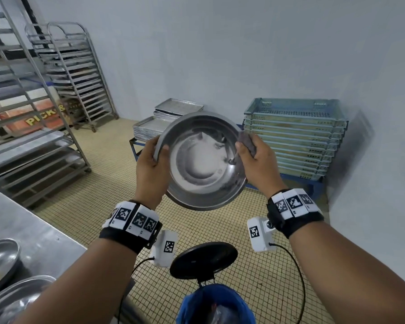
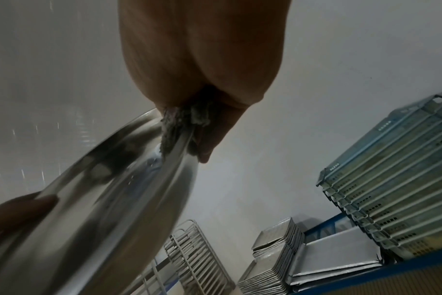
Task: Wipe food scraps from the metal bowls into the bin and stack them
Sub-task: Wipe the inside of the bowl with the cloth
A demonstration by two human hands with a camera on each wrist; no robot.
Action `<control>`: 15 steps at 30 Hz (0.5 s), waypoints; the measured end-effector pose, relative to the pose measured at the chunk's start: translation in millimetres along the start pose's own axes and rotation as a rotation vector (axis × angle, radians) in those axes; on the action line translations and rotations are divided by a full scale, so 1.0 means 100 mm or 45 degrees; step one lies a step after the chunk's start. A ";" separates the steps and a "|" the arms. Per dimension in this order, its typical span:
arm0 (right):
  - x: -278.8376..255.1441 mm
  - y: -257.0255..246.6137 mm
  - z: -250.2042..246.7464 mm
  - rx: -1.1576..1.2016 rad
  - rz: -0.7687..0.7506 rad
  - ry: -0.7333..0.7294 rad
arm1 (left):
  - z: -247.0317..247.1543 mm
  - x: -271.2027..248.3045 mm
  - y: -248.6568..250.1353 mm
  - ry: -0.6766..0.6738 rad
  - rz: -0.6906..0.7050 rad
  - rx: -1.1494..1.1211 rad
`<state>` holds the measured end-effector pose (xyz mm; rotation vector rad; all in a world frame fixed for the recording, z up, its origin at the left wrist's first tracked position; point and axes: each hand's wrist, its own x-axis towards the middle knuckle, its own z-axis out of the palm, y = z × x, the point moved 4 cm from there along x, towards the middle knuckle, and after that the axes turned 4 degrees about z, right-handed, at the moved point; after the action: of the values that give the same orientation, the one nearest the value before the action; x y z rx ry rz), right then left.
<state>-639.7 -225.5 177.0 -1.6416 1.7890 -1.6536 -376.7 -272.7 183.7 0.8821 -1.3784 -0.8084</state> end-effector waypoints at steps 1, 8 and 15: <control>0.00 -0.02 0.00 -0.041 -0.033 0.040 | 0.00 0.00 -0.01 0.010 0.012 0.102; -0.10 -0.15 0.07 -0.433 -0.376 0.175 | 0.16 -0.03 0.10 0.028 -0.194 0.149; -0.46 -0.10 0.32 -0.462 -0.630 0.115 | 0.37 -0.06 -0.14 0.085 -0.841 -0.552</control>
<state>-593.8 -205.0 151.4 -2.3604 1.9241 -1.6722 -413.3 -275.6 168.4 1.0104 -0.7908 -1.4992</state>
